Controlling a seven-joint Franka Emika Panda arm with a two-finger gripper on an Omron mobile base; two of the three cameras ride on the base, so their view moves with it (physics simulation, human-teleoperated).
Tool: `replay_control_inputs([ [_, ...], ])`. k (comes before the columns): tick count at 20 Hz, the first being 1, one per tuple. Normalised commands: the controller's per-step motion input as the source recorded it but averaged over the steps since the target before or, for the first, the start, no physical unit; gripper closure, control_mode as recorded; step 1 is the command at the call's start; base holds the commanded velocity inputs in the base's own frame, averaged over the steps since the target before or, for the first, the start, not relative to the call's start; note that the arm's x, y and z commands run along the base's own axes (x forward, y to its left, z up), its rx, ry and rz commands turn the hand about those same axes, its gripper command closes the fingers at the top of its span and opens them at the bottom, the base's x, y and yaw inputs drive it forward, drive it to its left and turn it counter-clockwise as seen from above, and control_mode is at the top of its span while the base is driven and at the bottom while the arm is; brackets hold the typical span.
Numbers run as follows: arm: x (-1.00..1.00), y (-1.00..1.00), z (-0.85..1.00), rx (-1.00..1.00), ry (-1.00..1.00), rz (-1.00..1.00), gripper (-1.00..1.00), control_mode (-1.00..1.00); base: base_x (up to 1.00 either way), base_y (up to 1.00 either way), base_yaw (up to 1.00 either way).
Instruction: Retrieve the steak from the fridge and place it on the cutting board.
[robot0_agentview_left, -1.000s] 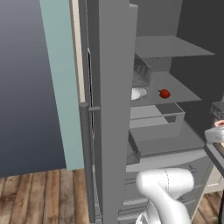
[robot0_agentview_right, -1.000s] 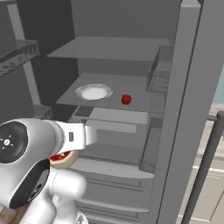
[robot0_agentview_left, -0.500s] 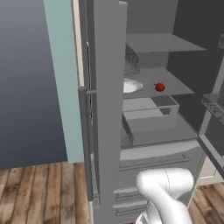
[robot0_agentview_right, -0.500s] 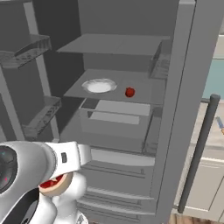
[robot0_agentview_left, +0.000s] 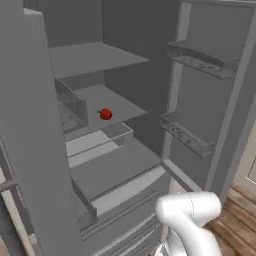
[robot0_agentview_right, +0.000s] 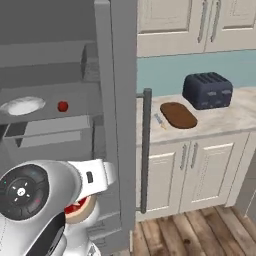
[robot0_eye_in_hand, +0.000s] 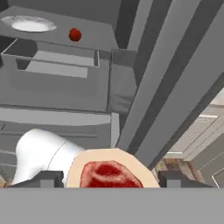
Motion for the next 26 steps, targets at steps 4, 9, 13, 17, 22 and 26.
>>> replay_control_inputs([
  [4,0.0,0.0,0.0,0.0,0.0,0.0,1.0,1.0,0.05,-0.15,-1.0],
  [9,0.0,0.0,0.0,0.0,0.0,0.0,1.0,1.0,0.03,-0.08,-1.0],
  [13,0.0,0.0,0.0,0.0,0.0,0.0,1.0,1.0,0.05,-0.08,-1.0],
  [17,0.0,0.0,0.0,0.0,0.0,0.0,1.0,1.0,0.61,-0.4,-0.82],
  [22,0.0,0.0,0.0,0.0,0.0,0.0,1.0,1.0,0.93,-0.39,-0.6],
  [26,0.0,0.0,0.0,0.0,0.0,0.0,1.0,1.0,1.0,0.0,-0.16],
])
